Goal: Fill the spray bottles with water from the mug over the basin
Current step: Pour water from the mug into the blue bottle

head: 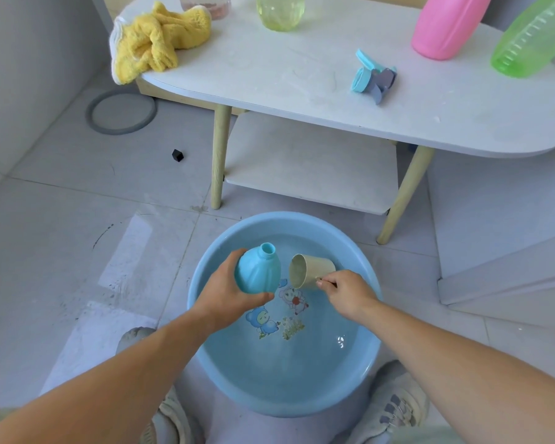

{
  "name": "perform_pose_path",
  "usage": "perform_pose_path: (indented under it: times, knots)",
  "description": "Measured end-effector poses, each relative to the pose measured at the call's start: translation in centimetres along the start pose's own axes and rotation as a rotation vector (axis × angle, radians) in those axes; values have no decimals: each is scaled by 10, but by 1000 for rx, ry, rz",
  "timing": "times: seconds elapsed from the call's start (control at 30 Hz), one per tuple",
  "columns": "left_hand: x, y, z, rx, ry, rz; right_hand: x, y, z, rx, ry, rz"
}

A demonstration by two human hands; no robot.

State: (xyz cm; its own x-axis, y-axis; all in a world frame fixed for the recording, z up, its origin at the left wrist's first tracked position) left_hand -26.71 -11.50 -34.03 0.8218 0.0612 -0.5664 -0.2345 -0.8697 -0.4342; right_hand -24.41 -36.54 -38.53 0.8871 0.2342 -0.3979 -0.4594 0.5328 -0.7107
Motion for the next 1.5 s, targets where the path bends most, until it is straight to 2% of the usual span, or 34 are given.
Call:
perform_pose_path:
  times: [0.43, 0.73, 1.1, 1.5]
  knots:
    - [-1, -5, -3, -12, 31, -8, -13, -31, 13, 428, 27, -153]
    - [-9, -9, -8, -39, 58, -12, -28, -81, 47, 606, -108, -209]
    - [-13, -4, -22, -41, 94, 4, -56, -144, 88, 498, -254, -266]
    - [-11, -5, -24, -36, 99, -15, -63, -155, 115, 322, -339, -262]
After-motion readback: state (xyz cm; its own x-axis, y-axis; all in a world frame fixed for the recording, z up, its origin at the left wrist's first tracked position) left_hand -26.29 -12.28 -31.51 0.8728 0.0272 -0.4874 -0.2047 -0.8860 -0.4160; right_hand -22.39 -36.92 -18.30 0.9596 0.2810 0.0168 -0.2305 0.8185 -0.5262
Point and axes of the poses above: each hand's wrist, its own x-axis towards the middle knuckle, its own y-axis out of the palm, z = x × y, the point moved 9 cm from there along x, towards the middle knuckle, and after that the axes turned 14 degrees about -y, right-handed, at the moved point
